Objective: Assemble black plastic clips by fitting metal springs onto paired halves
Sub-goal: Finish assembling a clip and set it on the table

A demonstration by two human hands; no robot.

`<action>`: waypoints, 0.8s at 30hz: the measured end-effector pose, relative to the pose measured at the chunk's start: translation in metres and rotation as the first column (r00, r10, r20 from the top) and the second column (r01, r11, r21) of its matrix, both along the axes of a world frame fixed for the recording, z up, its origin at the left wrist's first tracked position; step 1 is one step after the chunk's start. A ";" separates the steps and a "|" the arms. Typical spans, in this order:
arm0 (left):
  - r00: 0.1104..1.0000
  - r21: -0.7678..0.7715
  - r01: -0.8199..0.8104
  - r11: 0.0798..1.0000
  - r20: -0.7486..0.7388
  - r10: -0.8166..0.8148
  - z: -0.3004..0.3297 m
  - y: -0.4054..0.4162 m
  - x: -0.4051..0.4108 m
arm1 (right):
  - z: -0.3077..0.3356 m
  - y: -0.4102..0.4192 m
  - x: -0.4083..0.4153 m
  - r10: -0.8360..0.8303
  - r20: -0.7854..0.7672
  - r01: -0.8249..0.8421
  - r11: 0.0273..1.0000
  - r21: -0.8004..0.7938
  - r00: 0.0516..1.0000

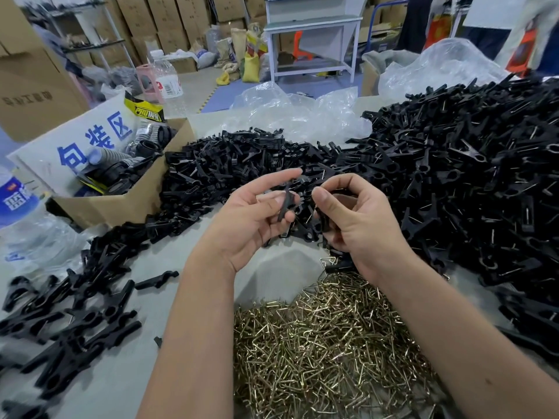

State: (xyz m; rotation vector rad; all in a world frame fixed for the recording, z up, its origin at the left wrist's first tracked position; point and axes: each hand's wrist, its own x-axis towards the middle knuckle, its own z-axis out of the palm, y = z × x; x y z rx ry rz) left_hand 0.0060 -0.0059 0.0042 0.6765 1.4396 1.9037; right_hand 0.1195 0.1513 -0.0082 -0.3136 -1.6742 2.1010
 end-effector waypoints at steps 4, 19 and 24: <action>0.994 -0.015 -0.080 0.997 0.071 0.081 0.000 0.004 -0.001 | 0.000 -0.001 0.000 -0.010 -0.034 0.009 1.000 -0.020 0.999; 0.992 -0.089 -0.121 0.989 0.016 0.123 -0.003 0.005 0.000 | -0.006 0.006 -0.004 -0.021 -0.008 0.022 0.986 0.166 1.000; 0.998 -0.047 -0.064 0.997 0.026 0.065 -0.003 0.006 0.000 | -0.009 0.007 -0.003 -0.104 -0.023 0.105 0.922 0.372 0.994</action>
